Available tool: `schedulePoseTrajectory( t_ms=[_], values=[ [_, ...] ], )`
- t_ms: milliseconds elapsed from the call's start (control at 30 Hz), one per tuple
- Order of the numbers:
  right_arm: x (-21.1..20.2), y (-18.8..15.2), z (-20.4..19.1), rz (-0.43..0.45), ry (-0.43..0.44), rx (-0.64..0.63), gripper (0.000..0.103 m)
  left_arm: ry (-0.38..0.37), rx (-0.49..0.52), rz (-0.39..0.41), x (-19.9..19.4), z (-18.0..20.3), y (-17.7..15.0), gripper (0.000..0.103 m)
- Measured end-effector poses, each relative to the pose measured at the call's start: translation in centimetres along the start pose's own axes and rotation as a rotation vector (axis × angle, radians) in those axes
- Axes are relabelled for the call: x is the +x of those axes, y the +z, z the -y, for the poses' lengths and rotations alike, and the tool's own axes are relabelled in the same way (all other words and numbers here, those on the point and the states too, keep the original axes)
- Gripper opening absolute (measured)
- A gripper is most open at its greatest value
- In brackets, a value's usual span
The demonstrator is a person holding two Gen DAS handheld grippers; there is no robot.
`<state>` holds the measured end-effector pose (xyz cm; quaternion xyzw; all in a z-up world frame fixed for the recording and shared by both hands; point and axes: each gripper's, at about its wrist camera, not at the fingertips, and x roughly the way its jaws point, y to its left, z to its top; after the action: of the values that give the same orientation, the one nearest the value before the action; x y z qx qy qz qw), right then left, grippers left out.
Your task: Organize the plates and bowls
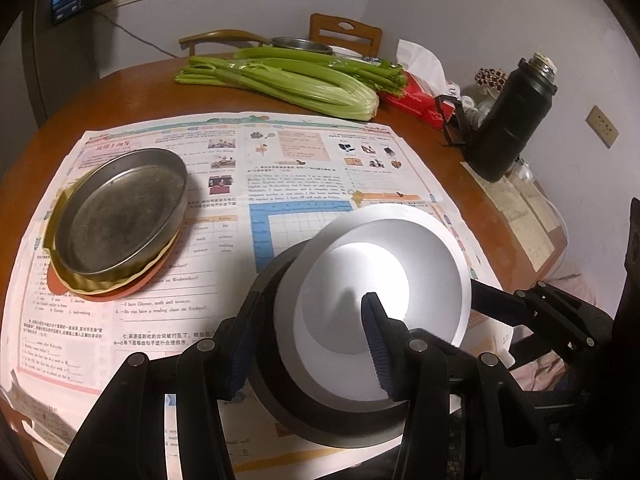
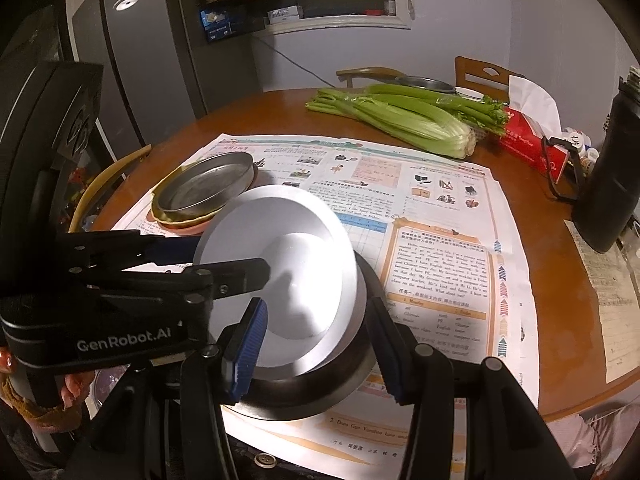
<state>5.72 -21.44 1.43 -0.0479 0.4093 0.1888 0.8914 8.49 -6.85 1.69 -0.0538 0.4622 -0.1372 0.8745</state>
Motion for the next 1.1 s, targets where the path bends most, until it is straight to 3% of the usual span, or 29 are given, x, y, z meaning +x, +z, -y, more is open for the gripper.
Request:
schedulePoseTrajectory(
  t_ms=[367,1100],
  values=[
    [0.1,0.1,1.1,0.002,-0.007,0.03,0.052,-0.004,-0.05,0.019,-0.8,-1.7,0.1,0.052],
    [2.3,-0.6,2.9,-0.047,0.044,0.098,0.053,-0.035,-0.117,-0.065,2.2,-3.2,-1.2,0.057]
  ],
)
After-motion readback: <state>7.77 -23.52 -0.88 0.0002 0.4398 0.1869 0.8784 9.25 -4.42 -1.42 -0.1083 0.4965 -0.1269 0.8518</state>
